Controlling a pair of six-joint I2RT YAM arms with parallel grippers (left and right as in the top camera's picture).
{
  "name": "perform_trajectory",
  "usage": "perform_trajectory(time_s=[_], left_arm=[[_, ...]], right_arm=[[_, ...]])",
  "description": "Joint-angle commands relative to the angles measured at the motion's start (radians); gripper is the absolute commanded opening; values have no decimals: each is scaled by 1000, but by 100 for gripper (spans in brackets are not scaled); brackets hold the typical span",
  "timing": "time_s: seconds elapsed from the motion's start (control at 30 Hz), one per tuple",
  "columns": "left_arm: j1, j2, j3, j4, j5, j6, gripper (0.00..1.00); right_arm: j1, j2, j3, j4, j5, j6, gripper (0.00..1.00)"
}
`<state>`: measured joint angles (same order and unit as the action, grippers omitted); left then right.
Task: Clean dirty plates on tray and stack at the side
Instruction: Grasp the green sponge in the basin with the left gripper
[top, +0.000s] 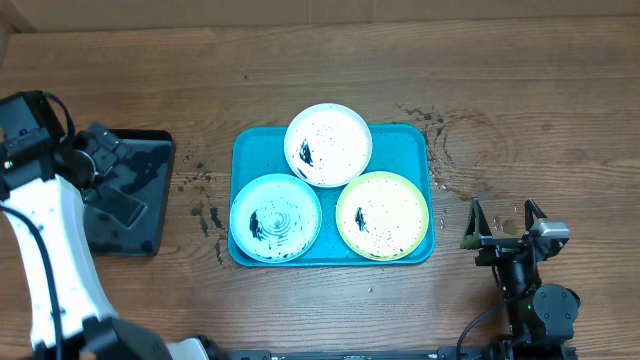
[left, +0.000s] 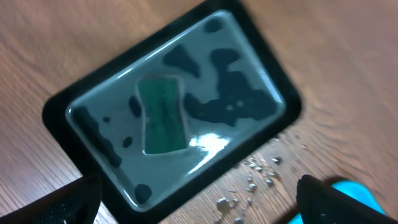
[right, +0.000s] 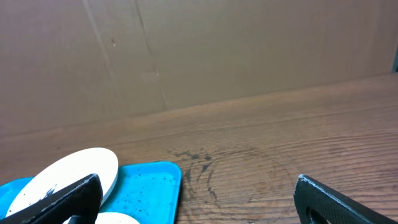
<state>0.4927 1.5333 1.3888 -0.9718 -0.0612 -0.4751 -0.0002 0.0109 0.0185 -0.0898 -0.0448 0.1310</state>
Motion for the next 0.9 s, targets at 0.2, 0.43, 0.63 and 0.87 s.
perform_trajectory(time_s=[0.2,0.43,0.63,0.87], left_arm=[[37,290,21,8,19,-108,100],[39,449,21,-2,29,-101,99],[40,491,21,27,9,-85,94],[44,494,21,53,2,-33,81]], right_arm=[[-2,-8,-10,8,3,8,100],[-2,-8,-10,8,3,8,100],[-2,-8,-10,8,3,8,100],[-2,-8,-10,8,3,8,100]])
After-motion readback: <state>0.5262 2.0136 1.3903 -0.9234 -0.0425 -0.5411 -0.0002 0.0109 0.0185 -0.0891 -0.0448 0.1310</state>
